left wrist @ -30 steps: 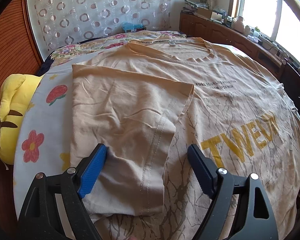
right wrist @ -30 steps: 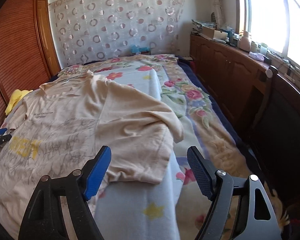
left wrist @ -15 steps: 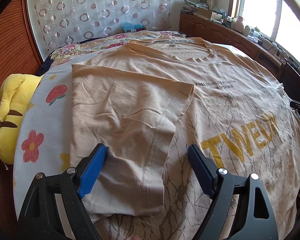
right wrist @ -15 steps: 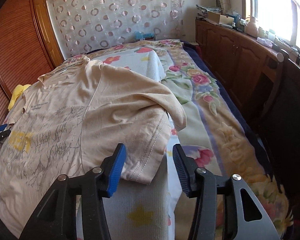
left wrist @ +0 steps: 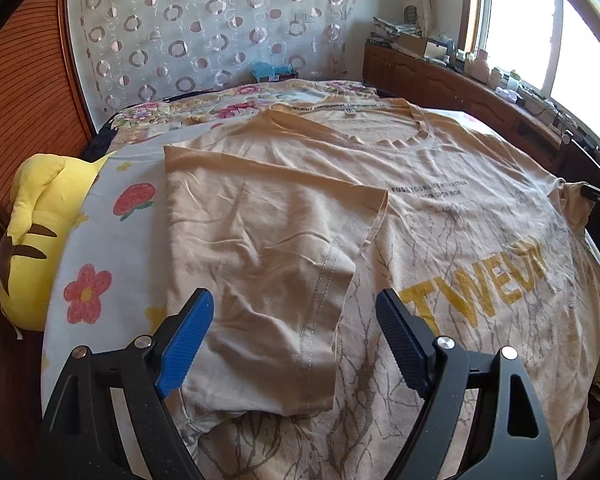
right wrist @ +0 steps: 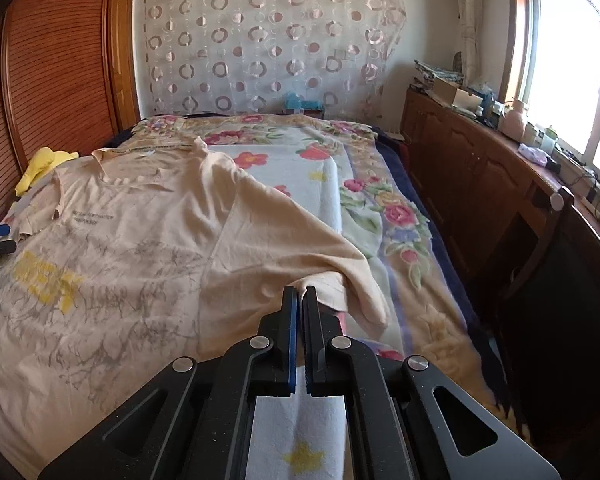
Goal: Fold small clothes
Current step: 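Fold the grasped sleeve and side inward over the shirt body, release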
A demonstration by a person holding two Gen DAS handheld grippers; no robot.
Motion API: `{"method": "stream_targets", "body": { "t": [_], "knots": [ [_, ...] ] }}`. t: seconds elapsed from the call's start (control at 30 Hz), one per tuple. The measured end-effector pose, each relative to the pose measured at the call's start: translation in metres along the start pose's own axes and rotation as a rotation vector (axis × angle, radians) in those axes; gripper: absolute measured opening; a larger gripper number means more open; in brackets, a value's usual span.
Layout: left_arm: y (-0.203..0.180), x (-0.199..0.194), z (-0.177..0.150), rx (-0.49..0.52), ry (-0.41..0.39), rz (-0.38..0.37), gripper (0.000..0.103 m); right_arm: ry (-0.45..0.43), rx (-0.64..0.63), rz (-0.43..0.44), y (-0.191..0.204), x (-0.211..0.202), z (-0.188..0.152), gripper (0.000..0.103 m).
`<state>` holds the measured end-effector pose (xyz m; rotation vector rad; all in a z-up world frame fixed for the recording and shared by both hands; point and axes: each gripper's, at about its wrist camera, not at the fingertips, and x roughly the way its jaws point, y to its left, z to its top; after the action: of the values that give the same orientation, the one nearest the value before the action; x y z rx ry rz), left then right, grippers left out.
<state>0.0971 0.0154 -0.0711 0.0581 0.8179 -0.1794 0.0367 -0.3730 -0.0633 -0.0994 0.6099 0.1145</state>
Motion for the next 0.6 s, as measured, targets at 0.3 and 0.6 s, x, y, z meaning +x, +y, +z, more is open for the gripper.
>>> {"method": "stream_targets", "body": {
  "t": [0.3,0.6],
  "knots": [
    [-0.012,-0.049,0.002,-0.014,-0.14,-0.047,0.084,-0.053,-0.108,0.156,0.065,-0.014,0.001,0.002],
    [-0.033,-0.072,0.002,0.014,-0.191,-0.081,0.084,0.036,-0.134,0.243,0.086,-0.005,-0.026,0.002]
  ]
}}
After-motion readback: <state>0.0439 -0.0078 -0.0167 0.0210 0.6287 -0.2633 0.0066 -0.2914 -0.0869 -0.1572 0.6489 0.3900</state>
